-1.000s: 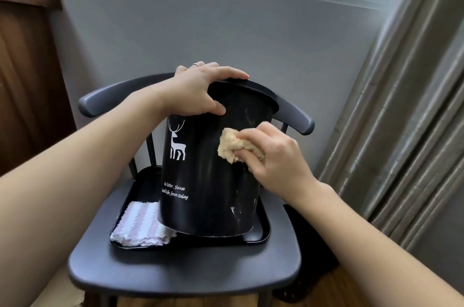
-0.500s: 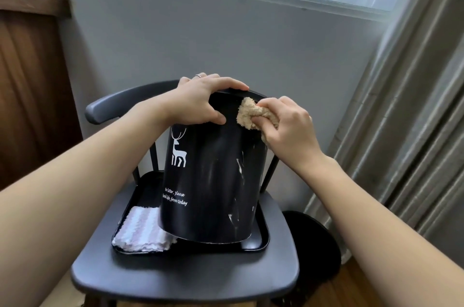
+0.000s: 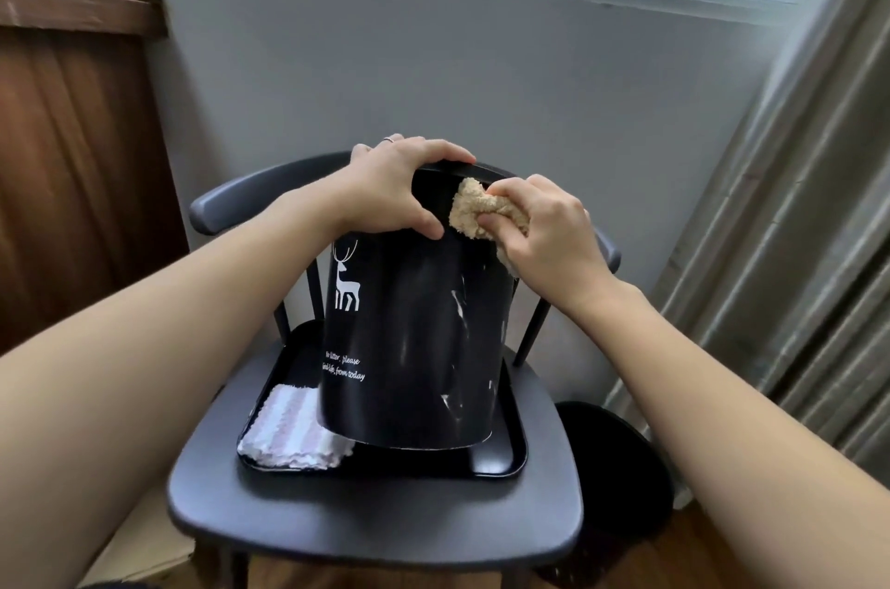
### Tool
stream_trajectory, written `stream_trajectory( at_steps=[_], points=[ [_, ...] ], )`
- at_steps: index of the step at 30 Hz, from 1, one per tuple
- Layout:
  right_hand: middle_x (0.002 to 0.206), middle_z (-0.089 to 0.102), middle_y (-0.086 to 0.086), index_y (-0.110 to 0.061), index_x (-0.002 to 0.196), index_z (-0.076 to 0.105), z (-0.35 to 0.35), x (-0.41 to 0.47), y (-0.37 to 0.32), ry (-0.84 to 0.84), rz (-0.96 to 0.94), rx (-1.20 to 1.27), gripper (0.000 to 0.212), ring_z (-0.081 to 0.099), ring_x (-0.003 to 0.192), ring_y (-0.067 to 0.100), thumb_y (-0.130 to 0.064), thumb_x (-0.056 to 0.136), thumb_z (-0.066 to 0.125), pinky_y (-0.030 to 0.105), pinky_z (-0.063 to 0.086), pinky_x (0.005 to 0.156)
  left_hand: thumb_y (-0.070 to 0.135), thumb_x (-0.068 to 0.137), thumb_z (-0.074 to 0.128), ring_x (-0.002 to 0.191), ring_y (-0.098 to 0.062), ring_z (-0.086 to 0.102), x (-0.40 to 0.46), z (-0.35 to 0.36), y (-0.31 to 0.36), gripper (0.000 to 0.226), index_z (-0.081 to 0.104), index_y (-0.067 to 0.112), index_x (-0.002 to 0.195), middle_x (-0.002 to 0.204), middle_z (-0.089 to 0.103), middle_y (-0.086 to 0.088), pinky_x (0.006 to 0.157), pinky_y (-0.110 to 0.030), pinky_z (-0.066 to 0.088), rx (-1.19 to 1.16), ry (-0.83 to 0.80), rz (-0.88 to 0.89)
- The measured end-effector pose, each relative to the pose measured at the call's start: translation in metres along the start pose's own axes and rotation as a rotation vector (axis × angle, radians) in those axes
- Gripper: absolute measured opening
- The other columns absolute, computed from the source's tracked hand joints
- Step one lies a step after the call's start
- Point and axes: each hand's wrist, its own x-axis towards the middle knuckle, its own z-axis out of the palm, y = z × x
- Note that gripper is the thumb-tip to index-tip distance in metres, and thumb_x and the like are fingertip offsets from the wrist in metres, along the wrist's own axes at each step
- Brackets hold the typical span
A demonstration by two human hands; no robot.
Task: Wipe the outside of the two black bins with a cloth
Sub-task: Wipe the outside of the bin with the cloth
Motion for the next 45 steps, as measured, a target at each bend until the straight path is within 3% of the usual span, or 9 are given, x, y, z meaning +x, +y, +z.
stream_trajectory(
  at_steps=[2,5,11,16,20,29,34,41,45],
  points=[
    [0.090,0.055,-0.006,-0.019,0.111,0.070,0.000,0.005,0.000,-0.014,-0.006,-0.002,0.024,0.058,0.087,0.021,-0.027,0.089,0.072,0.026,0.037,0.078,0.025,0.066,0.089,0.127,-0.012,0.040,0.004,-0.002,-0.007,0.083,0.052,0.058,0.133,0.119,0.054,0.028,0.112,-0.033,0.027,-0.097,-0.016,-0.040],
    [0.090,0.057,-0.003,-0.019,0.110,0.071,0.002,0.014,0.001,-0.004,0.002,-0.003,0.023,0.059,0.086,0.021,-0.026,0.089,0.072,0.027,0.039,0.078,0.032,0.056,0.083,0.137,-0.012,0.047,0.014,-0.003,-0.015,0.085,0.055,0.054,0.133,0.136,0.058,0.022,0.121,-0.046,0.029,-0.207,-0.089,-0.002],
    [0.092,0.064,0.003,-0.015,0.107,0.072,0.009,0.019,0.002,0.007,-0.002,0.024,0.022,0.060,0.087,0.022,-0.022,0.087,0.075,0.038,0.048,0.080,0.033,0.055,0.081,0.132,-0.005,0.049,0.026,-0.005,-0.031,0.081,0.055,0.055,0.129,0.131,0.057,0.027,0.117,-0.045,0.036,-0.223,-0.133,0.030],
    [0.088,0.062,0.002,-0.013,0.103,0.073,0.006,0.007,-0.002,-0.014,-0.065,-0.001,0.021,0.061,0.081,0.021,-0.020,0.084,0.077,0.033,0.048,0.076,0.028,0.068,0.086,0.128,-0.025,0.041,0.027,-0.005,-0.030,0.080,0.045,0.065,0.126,0.125,0.050,0.010,0.115,-0.049,0.034,-0.141,-0.145,0.006],
    [0.083,0.057,0.001,-0.014,0.101,0.073,-0.001,-0.011,-0.007,-0.166,-0.229,-0.047,0.017,0.058,0.074,0.022,-0.022,0.085,0.072,0.041,0.052,0.066,0.026,0.072,0.084,0.128,-0.032,0.039,0.025,-0.005,-0.028,0.080,0.043,0.069,0.126,0.128,0.048,0.004,0.113,-0.051,0.036,-0.144,-0.162,0.001],
    [0.086,0.061,0.006,-0.010,0.103,0.073,-0.001,0.013,-0.008,-0.006,-0.051,-0.139,0.019,0.060,0.080,0.026,-0.016,0.085,0.075,0.023,0.037,0.071,0.025,0.072,0.085,0.128,-0.032,0.040,0.024,-0.005,-0.026,0.082,0.043,0.069,0.126,0.126,0.047,0.006,0.112,-0.052,0.038,-0.129,-0.162,-0.018],
    [0.085,0.058,0.003,-0.011,0.103,0.072,-0.009,-0.020,-0.009,-0.193,-0.217,-0.116,0.018,0.057,0.075,0.023,-0.018,0.086,0.073,0.038,0.051,0.066,0.026,0.073,0.084,0.124,-0.032,0.040,0.022,-0.005,-0.026,0.080,0.042,0.071,0.123,0.120,0.046,0.007,0.109,-0.053,0.040,-0.141,-0.165,-0.009],
    [0.085,0.056,0.000,-0.012,0.106,0.071,0.002,0.011,-0.011,0.008,-0.035,-0.135,0.020,0.056,0.079,0.020,-0.020,0.088,0.073,0.020,0.030,0.069,0.026,0.072,0.085,0.127,-0.032,0.039,0.022,-0.003,-0.025,0.082,0.041,0.071,0.124,0.122,0.047,0.004,0.112,-0.050,0.038,-0.133,-0.149,-0.010],
    [0.086,0.059,0.002,-0.010,0.102,0.072,0.005,-0.018,-0.012,-0.032,-0.107,-0.056,0.019,0.058,0.074,0.021,-0.015,0.085,0.075,0.035,0.050,0.068,0.026,0.073,0.085,0.124,-0.031,0.038,0.022,-0.003,-0.028,0.081,0.041,0.070,0.125,0.119,0.045,0.007,0.103,-0.042,0.036,-0.142,-0.135,-0.007]
  ],
)
